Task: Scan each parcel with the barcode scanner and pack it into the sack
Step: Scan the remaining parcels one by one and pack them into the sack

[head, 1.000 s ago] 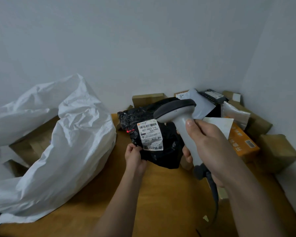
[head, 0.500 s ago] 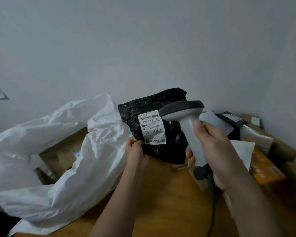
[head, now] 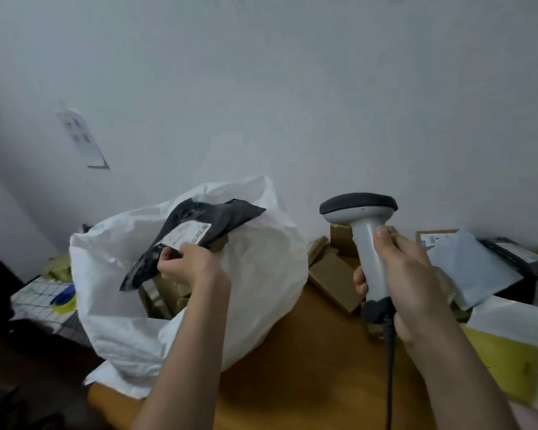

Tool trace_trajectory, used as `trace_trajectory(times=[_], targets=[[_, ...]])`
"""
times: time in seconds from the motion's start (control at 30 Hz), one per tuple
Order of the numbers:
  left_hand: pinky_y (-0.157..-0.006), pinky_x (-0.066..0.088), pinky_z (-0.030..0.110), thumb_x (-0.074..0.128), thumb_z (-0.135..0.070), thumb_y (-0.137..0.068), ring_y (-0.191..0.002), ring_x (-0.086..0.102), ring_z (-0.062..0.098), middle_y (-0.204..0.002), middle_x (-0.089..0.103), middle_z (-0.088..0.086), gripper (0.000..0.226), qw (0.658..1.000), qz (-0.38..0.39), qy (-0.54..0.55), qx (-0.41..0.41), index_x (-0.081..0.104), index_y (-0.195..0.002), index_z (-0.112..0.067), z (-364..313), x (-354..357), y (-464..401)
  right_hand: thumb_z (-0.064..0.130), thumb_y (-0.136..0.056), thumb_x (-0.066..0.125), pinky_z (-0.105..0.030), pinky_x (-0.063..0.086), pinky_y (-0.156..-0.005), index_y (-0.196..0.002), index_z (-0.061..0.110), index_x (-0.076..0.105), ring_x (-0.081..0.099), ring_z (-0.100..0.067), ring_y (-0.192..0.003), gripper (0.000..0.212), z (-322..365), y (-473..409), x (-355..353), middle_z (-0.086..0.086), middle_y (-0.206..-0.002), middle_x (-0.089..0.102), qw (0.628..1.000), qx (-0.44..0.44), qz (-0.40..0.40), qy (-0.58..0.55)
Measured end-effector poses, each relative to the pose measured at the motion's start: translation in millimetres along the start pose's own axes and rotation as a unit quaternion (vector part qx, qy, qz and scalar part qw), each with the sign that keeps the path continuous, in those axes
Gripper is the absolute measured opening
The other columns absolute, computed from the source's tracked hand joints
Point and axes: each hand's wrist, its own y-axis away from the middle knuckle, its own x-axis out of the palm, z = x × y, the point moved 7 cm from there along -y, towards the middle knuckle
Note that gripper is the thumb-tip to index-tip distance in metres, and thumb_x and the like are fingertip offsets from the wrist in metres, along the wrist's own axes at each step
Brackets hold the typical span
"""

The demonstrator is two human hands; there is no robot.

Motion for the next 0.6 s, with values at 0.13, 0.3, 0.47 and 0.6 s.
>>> trace_trajectory(times=[0.13,0.3,0.47,0.6], targets=[[-0.117,0.02,0.048,0.039,-0.042,-0.098,-0.142,0.016,0.039,-0.161,-0.002,0.017,0.06,0.963,0.103,-0.244,-0.056,0.034,-0.147,-0.008,7,13,-13,0.043,-0.102,0.045,-0.024,0.044,-0.041,-0.089,0.017,0.061,0.055,-0.015,-0.045,0.034,-10,-9,13,-0.003,-0.052,0.061,1.0,0.012,0.018,0.016],[-0.12,0.008,0.046,0.046,-0.032,-0.099,-0.147,0.0,0.033,-0.161,-0.007,0.012,0.046,0.936,0.135,-0.284,0.159,0.041,-0.139,-0.009,4,41,14,0.044,-0.101,0.045,-0.032,0.045,-0.048,-0.09,0.019,0.061,0.055,-0.016,-0.046,0.032,-22,-19,6,-0.003,-0.052,0.061,1.0,0.027,-0.005,0.013],[-0.09,0.033,0.007,0.052,-0.013,-0.095,-0.12,0.036,0.009,-0.129,0.03,-0.004,0.022,0.868,0.303,-0.152,0.363,0.052,-0.116,-0.018,27,87,82,0.042,-0.102,0.043,-0.032,0.044,-0.048,-0.092,0.017,0.061,0.055,-0.018,-0.046,0.033,-34,-31,-32,-0.005,-0.052,0.06,0.997,0.038,-0.066,0.026],[-0.085,0.045,0.01,0.052,-0.01,-0.092,-0.103,0.054,0.01,-0.114,0.042,-0.006,0.02,0.804,0.427,-0.147,0.388,0.053,-0.107,-0.023,85,126,134,0.039,-0.104,0.04,-0.036,0.043,-0.051,-0.094,0.012,0.06,0.053,-0.023,-0.048,0.036,-43,-43,-72,-0.01,-0.054,0.058,0.99,0.052,-0.116,0.054]])
